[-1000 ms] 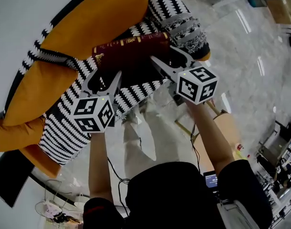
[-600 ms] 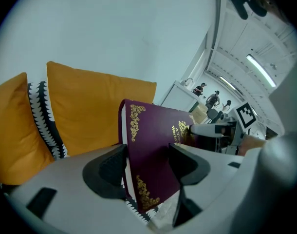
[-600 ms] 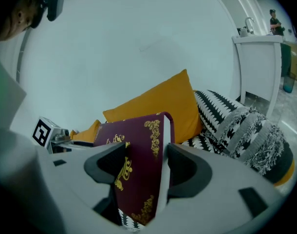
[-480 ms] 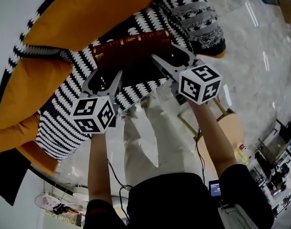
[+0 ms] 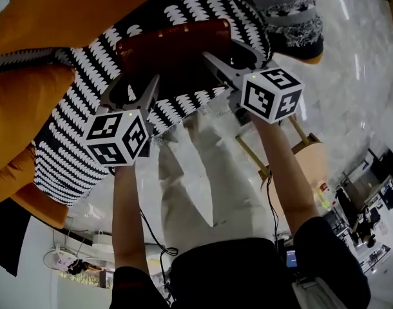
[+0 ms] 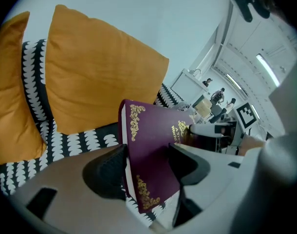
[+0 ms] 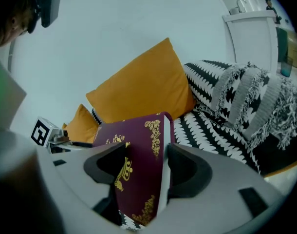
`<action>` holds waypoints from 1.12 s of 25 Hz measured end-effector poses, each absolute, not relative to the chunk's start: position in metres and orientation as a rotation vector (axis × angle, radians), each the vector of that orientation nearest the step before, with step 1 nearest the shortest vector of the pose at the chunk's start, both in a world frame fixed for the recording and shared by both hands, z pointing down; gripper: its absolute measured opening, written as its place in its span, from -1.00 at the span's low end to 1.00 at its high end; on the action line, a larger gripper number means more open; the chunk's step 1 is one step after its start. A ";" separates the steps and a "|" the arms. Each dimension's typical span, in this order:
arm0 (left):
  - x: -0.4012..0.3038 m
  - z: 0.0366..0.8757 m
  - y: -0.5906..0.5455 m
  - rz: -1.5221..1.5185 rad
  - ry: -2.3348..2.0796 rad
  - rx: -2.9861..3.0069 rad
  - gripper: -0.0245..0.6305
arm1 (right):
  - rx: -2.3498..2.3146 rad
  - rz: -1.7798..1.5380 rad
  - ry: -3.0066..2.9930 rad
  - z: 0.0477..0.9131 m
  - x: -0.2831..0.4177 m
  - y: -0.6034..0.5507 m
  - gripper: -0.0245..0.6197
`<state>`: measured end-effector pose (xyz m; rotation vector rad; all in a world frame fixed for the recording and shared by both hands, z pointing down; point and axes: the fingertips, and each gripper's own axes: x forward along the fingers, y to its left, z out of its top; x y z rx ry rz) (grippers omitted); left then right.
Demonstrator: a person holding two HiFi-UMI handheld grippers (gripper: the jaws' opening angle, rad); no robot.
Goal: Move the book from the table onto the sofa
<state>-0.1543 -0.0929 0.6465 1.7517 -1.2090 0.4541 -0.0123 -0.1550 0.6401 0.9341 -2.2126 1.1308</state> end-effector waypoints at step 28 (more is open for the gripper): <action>-0.147 0.777 -0.060 0.536 -1.086 1.613 -0.05 | 0.889 1.201 -1.989 0.771 -0.007 -0.124 -0.03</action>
